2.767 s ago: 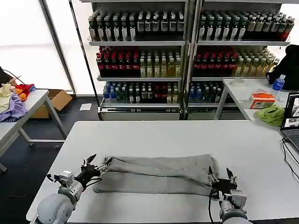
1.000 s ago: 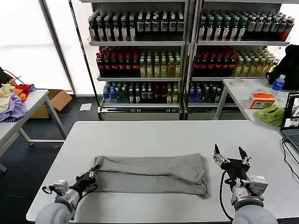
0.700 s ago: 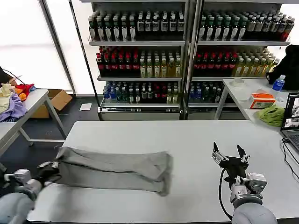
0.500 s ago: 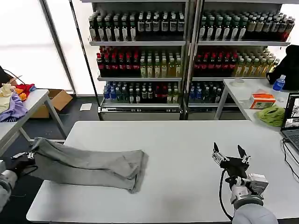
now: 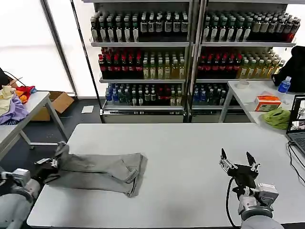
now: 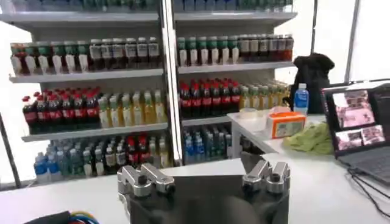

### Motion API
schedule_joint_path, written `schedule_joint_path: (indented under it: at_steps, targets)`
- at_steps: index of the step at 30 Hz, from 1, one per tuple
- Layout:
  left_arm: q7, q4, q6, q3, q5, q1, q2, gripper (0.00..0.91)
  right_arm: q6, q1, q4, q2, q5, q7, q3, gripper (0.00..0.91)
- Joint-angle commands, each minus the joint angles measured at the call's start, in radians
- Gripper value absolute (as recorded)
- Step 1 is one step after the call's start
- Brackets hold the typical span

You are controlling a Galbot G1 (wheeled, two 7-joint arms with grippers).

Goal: Fold and organize the clothes.

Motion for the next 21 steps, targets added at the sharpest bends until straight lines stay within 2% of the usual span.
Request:
schedule_joint_path:
  at_steps: [1,8,21]
  targets:
    - [-0.079,-0.112,0.034,0.389,0.052,-0.068,-0.126,0.0,0.007,-0.069,0.025,0.02,-0.025,0.001,0.023,0.907]
    - [-0.117,-0.106,0.047,0.512,0.035,-0.132,-0.141,0.0,0.023,-0.106,0.022,0.047,-0.051,-0.002,0.034,0.907]
    - [-0.159,-0.134,0.073,0.572,-0.014,-0.196,-0.138,0.0,0.039,-0.139,0.034,0.07,-0.089,-0.005,0.019,0.907]
